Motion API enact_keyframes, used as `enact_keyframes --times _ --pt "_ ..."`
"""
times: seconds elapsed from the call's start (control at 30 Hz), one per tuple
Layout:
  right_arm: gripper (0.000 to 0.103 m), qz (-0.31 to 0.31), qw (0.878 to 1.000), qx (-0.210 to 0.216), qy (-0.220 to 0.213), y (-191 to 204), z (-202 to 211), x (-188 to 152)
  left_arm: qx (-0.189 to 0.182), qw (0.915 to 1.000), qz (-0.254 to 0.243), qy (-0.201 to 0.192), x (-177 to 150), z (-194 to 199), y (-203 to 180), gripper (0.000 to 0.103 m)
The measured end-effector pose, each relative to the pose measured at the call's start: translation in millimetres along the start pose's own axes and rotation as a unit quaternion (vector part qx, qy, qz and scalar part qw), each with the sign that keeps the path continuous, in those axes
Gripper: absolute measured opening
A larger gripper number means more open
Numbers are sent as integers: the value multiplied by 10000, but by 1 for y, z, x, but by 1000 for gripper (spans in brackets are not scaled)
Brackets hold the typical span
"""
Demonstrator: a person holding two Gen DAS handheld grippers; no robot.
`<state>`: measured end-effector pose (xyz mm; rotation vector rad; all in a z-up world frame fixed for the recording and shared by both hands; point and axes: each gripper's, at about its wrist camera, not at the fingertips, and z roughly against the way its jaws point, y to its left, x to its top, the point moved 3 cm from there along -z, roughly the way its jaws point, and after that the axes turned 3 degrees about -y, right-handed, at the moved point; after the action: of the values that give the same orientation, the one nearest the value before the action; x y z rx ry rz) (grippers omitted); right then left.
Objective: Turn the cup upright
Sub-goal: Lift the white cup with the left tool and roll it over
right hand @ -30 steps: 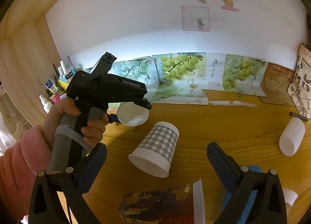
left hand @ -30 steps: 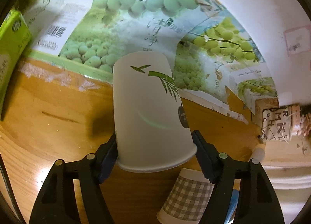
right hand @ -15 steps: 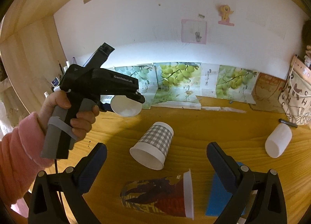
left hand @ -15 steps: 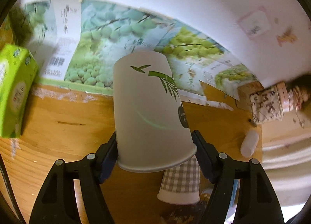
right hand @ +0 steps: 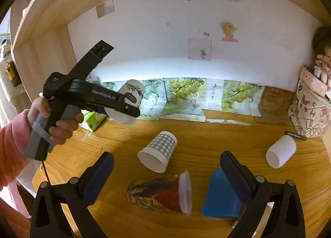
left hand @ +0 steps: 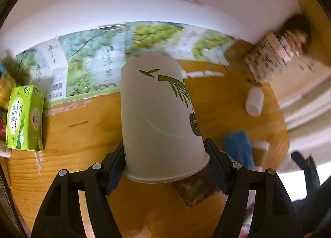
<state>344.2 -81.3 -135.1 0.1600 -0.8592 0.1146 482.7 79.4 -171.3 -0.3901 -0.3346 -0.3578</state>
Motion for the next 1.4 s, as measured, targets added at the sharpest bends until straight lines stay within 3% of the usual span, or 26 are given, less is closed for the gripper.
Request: enact_keyframes --times 0.2,0.4,0.8,1.1,1.4 --pt "103 180 9998 96 35 -11 27 -9 -49 9962 -831 -250 -22 19 -43 75" --pt "103 406 9990 129 116 -15 55 -22 -175 9887 -1464 -259 -41 29 -84 75" --pt "103 1071 9934 258 322 -31 95 -54 49 9652 -2603 231 -87 5 -160 75" --pt "103 1571 9852 305 617 -46 104 -90 15 9368 -3441 637 -133 -27 -208 75" --pt "103 2000 9745 383 947 -57 109 -124 286 8897 -4450 982 -171 -62 -241 76"
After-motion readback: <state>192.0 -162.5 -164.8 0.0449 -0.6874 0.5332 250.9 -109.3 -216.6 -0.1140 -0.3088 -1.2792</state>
